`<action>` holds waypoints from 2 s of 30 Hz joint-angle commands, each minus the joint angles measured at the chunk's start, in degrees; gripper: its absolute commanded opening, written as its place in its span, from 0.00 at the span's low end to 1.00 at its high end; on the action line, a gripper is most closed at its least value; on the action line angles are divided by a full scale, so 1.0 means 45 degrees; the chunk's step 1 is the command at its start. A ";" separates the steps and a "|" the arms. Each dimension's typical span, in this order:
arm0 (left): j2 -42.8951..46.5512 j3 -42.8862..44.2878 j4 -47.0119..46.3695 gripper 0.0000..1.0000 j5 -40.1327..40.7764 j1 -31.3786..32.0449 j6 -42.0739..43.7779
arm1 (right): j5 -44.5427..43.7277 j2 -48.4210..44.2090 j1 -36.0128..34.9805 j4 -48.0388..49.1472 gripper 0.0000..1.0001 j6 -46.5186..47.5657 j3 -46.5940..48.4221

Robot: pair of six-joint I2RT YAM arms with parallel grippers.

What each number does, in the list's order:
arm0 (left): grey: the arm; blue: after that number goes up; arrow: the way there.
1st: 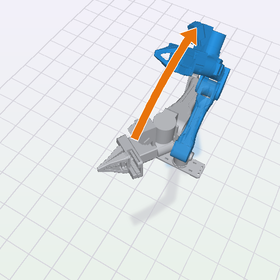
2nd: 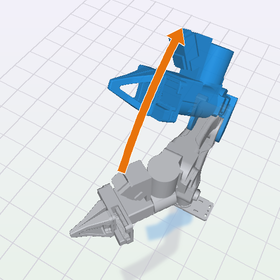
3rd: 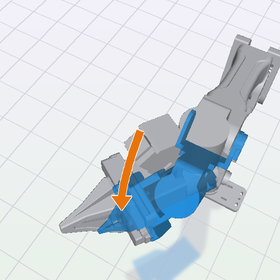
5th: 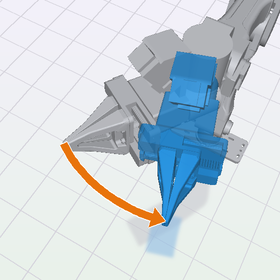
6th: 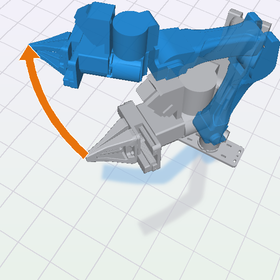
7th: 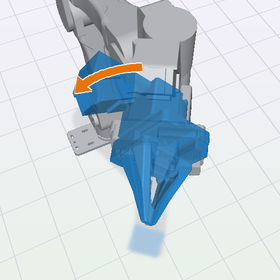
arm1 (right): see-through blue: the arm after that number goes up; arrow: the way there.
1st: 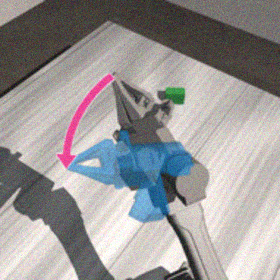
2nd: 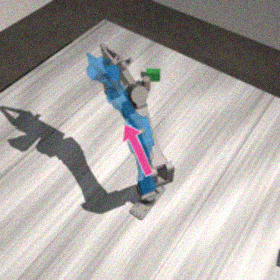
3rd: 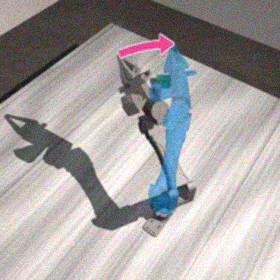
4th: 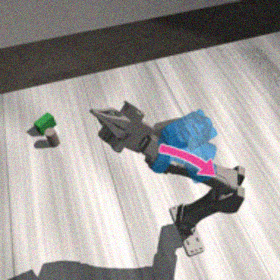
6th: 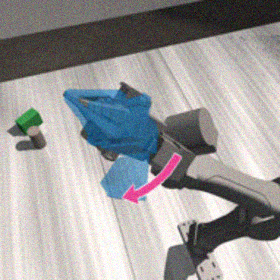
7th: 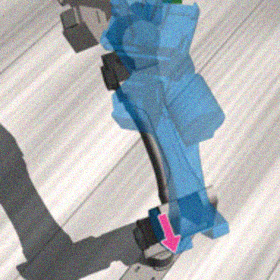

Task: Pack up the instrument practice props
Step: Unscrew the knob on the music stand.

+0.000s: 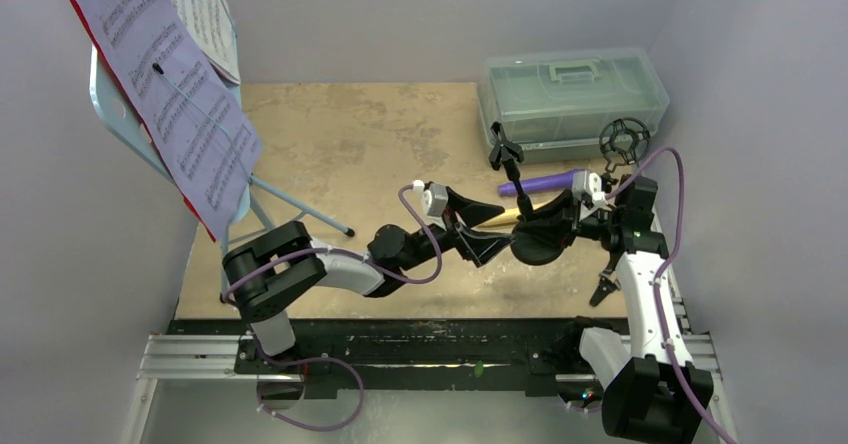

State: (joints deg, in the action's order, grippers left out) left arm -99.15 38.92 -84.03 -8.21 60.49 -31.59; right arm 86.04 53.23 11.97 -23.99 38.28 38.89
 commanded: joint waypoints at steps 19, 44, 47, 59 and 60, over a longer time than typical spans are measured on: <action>-0.1344 0.2818 -0.3990 0.54 -0.0748 -0.0014 0.1044 | 0.1125 -0.0208 0.0036 -0.0441 0.00 0.0789 0.0183; 0.0068 0.6736 0.8757 0.00 1.1119 0.2964 0.0862 | -0.2848 -0.0638 -0.0122 0.4569 0.00 -0.3942 -0.0815; 0.0388 0.6336 0.8353 0.00 1.0648 0.2965 0.1429 | -0.2705 -0.0638 -0.0121 0.4536 0.00 -0.3925 -0.0782; 0.1868 -0.0028 -0.0169 0.76 0.1916 0.0354 0.1722 | -0.1494 -0.0581 -0.0120 0.3226 0.00 -0.2646 -0.0513; 0.1711 -0.0100 -0.0709 0.76 0.1489 0.0272 0.1730 | -0.1411 -0.0580 -0.0135 0.3122 0.00 -0.2545 -0.0501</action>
State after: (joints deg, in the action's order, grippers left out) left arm -91.07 40.58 -71.05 11.07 64.66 -20.58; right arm 75.64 51.27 11.35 -9.65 24.10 35.24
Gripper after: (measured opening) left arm 0.760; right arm 0.221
